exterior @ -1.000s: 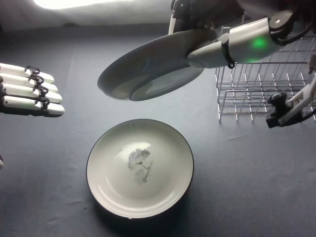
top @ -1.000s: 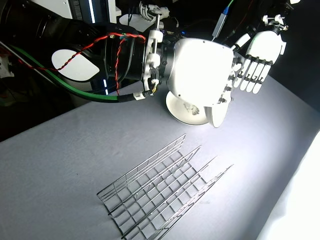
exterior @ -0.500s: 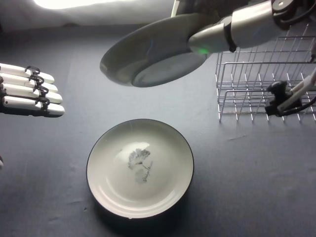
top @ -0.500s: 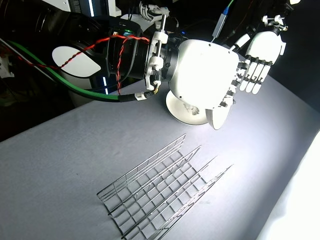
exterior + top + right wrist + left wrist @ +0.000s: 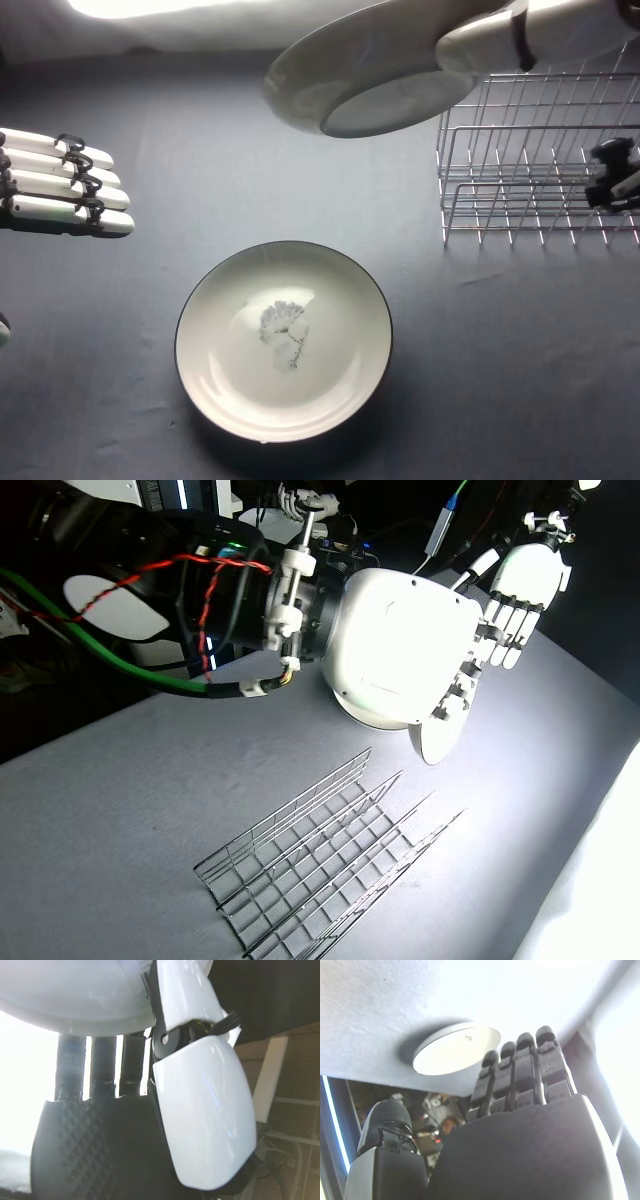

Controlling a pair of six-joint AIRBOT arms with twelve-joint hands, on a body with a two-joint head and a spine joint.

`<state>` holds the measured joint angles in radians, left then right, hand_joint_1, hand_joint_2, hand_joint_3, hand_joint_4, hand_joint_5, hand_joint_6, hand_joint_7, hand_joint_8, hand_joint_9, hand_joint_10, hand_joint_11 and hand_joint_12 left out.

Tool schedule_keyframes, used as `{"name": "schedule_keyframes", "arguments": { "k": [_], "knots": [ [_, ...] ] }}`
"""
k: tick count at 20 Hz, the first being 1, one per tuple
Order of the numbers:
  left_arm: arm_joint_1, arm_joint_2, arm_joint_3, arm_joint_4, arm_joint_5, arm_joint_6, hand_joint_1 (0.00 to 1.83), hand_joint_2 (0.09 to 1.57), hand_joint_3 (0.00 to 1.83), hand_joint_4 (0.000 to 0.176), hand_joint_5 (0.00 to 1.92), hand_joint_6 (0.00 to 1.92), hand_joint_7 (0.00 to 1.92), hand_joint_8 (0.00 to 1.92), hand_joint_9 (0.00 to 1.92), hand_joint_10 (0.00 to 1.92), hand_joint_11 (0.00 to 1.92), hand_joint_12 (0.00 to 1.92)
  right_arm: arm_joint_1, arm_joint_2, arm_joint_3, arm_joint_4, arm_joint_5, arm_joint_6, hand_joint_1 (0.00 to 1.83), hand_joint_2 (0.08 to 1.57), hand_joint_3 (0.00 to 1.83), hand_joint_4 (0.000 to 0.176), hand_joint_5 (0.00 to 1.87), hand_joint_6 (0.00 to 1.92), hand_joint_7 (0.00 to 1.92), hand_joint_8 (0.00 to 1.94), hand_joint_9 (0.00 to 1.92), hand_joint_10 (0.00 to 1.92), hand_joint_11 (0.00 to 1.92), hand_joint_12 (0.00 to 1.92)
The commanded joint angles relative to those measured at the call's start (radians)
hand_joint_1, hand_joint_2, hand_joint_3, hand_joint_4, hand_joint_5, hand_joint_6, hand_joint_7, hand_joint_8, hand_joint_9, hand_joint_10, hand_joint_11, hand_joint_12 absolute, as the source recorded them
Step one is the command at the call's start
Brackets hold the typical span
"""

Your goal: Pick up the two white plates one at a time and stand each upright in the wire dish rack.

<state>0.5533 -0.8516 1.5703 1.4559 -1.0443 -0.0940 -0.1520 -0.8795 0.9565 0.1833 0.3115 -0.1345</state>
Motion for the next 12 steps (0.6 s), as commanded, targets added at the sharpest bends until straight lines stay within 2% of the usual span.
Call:
{"name": "schedule_keyframes", "arguments": {
  "k": [1, 8, 12],
  "knots": [
    [-0.009, 0.001, 0.008, -0.070, -0.033, 0.003, 0.00, 1.14, 0.00, 0.000, 0.00, 0.00, 0.00, 0.00, 0.00, 0.00, 0.00, 0.00, 0.020, 0.012, 0.001, 0.021, 0.144, 0.019, 1.38, 1.10, 0.00, 0.000, 0.95, 1.04, 1.01, 0.96, 0.92, 1.11, 0.79, 1.23],
    [-0.011, -0.003, 0.009, -0.071, -0.033, 0.003, 0.00, 1.14, 0.00, 0.000, 0.00, 0.00, 0.00, 0.00, 0.00, 0.00, 0.00, 0.00, 0.019, 0.079, 0.000, 0.021, 0.116, 0.014, 1.38, 1.11, 0.00, 0.000, 0.94, 1.06, 1.00, 0.96, 0.91, 1.12, 0.78, 1.22],
    [-0.011, -0.007, 0.004, -0.071, -0.033, 0.003, 0.00, 1.14, 0.00, 0.000, 0.00, 0.00, 0.00, 0.00, 0.00, 0.00, 0.00, 0.00, 0.015, 0.114, -0.002, 0.021, 0.102, 0.011, 1.38, 1.09, 0.00, 0.000, 0.99, 0.98, 1.04, 0.91, 0.94, 1.08, 0.80, 1.20]
  ]
}}
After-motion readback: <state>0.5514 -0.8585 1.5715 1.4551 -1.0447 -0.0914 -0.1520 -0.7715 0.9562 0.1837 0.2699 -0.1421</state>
